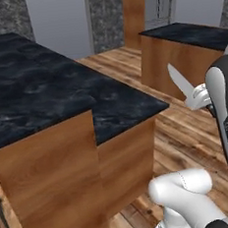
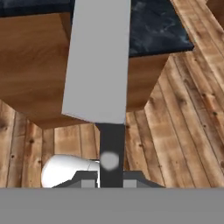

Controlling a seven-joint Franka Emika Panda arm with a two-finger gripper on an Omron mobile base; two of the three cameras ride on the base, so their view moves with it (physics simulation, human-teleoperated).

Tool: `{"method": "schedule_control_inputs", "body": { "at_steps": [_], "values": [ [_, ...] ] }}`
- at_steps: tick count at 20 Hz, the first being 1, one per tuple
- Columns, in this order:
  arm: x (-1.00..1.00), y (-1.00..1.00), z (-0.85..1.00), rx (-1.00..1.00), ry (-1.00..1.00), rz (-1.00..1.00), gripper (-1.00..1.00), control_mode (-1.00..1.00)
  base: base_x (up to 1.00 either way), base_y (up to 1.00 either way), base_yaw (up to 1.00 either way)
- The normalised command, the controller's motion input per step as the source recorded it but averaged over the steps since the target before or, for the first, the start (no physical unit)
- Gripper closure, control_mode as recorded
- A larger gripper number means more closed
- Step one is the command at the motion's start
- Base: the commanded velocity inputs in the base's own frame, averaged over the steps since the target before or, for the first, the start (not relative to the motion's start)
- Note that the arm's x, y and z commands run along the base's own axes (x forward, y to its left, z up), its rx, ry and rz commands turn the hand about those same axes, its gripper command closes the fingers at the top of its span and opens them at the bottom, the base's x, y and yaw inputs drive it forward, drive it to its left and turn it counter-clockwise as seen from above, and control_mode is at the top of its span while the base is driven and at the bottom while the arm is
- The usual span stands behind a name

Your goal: Pick up the metallic utensils from the counter and place them in the open drawer. Make sure not to pick up any wooden utensils.

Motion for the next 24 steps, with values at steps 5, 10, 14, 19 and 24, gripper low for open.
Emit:
{"method": "schedule_control_inputs", "body": {
  "at_steps": [5,10,14,19,24],
  "values": [
    [0.00,0.00,0.00,0.00,0.00,0.00,1.00,1.00,0.08,-1.00,0.00],
    [0.00,0.00,0.00,0.00,0.00,0.00,1.00,1.00,0.18,-1.00,0.00],
    [0.00,0.00,0.00,0.00,0.00,0.00,1.00,1.00,0.18,-1.00,0.00],
    [0.00,0.00,0.00,0.00,0.00,0.00,1.00,1.00,0.20,-1.00,-0.01],
    [0.00,0.00,0.00,0.00,0.00,0.00,1.00,1.00,0.26,-1.00,-0.12]
  ]
}}
